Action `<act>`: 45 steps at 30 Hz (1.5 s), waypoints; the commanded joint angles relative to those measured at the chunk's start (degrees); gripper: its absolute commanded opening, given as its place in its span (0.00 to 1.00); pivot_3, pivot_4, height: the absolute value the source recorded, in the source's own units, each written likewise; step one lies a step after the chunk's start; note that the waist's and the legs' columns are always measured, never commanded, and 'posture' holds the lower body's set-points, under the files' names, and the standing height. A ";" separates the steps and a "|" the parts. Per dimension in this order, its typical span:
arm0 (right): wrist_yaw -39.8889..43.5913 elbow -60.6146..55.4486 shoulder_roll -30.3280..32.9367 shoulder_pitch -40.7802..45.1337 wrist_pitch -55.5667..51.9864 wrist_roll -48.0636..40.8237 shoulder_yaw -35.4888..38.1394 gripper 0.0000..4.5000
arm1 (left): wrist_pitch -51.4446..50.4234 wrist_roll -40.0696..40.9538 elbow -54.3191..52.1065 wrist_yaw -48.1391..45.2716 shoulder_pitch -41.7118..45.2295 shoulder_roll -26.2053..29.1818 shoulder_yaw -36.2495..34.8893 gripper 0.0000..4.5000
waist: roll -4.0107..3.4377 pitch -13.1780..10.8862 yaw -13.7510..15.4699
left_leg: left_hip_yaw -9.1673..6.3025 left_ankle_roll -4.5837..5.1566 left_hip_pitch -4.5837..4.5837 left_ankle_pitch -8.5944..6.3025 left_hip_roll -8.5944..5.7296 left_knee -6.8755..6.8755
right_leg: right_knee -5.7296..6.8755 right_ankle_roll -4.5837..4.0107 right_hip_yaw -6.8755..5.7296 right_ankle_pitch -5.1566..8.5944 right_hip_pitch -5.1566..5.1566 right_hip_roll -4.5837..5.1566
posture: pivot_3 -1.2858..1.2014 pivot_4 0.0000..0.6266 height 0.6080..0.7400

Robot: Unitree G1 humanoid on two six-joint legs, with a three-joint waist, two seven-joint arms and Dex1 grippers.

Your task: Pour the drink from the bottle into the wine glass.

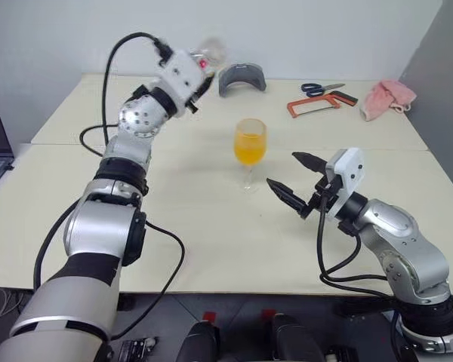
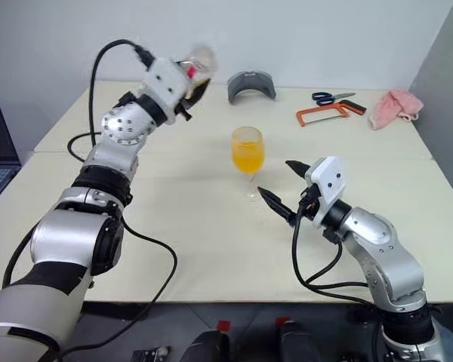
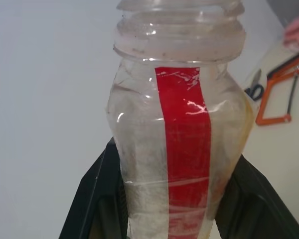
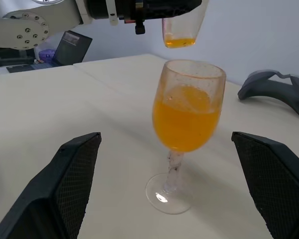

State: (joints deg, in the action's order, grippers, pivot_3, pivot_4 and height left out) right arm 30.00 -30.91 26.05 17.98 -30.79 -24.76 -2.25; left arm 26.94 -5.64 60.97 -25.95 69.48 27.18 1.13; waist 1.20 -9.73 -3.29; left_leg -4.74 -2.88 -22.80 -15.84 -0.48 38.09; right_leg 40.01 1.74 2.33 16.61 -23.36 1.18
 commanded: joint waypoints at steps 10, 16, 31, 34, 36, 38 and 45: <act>-0.89 0.13 -2.28 11.69 -9.91 0.76 -9.74 1.00 | -31.26 18.76 -31.79 0.79 -28.54 2.91 -16.53 0.39 | 0.12 0.10 -0.94 | -0.66 -0.11 -0.04 0.07 0.16 0.12 | 0.12 -0.01 -0.13 0.00 0.02 0.08 | 0.52 0.24 1.00; 0.31 3.88 -4.10 15.01 -8.80 2.64 -12.43 1.00 | -33.16 21.26 -32.70 0.57 -32.05 2.35 -18.54 0.39 | 0.18 0.15 0.23 | -0.67 -0.09 -0.05 0.05 0.08 0.23 | 0.08 -0.01 -0.16 0.00 0.09 0.14 | 0.52 0.24 1.00; 1.17 4.89 -6.65 15.91 -9.19 4.90 -13.72 1.00 | -24.80 20.30 -19.45 -2.47 -27.53 2.33 -17.75 0.46 | 0.20 0.16 0.08 | -0.62 0.01 -0.02 -0.01 0.04 0.21 | 0.07 -0.02 -0.15 -0.01 0.08 0.12 | 0.52 0.24 1.00; 1.24 4.46 -6.72 15.68 -9.61 4.93 -13.73 1.00 | -24.63 20.73 -19.45 -3.27 -27.74 2.11 -17.68 0.65 | 0.20 0.16 0.07 | -0.62 0.02 -0.02 -0.01 0.04 0.20 | 0.08 -0.01 -0.15 -0.01 0.08 0.12 | 0.52 0.24 1.00; 1.27 4.13 -6.78 15.52 -9.91 4.93 -13.69 1.00 | -24.62 20.78 -20.49 -3.46 -28.51 1.77 -17.47 0.79 | 0.20 0.16 0.06 | -0.63 0.02 -0.03 -0.01 0.04 0.20 | 0.07 -0.01 -0.15 -0.01 0.08 0.12 | 0.52 0.24 1.00; 1.33 3.81 -6.72 15.30 -10.16 4.88 -13.62 1.00 | -24.68 20.79 -21.81 -3.39 -29.37 1.48 -17.42 0.93 | 0.20 0.16 0.07 | -0.63 0.02 -0.03 -0.01 0.05 0.20 | 0.07 -0.01 -0.15 -0.01 0.08 0.12 | 0.52 0.24 1.00; 2.43 3.69 -5.53 12.57 -9.04 5.39 -13.85 1.00 | -24.70 19.42 -29.59 -1.59 -35.45 1.75 -17.10 1.00 | 0.20 0.16 0.09 | -0.64 0.02 -0.02 -0.01 0.10 0.17 | 0.07 -0.02 -0.13 -0.01 0.07 0.12 | 0.52 0.24 1.00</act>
State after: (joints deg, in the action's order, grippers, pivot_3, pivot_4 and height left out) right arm 31.76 -25.10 20.18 30.97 -41.21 -19.30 -16.39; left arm 1.42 14.27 34.95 -28.22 34.16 28.34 -15.76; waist 1.40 -9.57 -3.20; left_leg -5.40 -2.86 -22.81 -15.85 -0.38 38.25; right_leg 40.08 1.73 2.19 16.60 -23.28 1.30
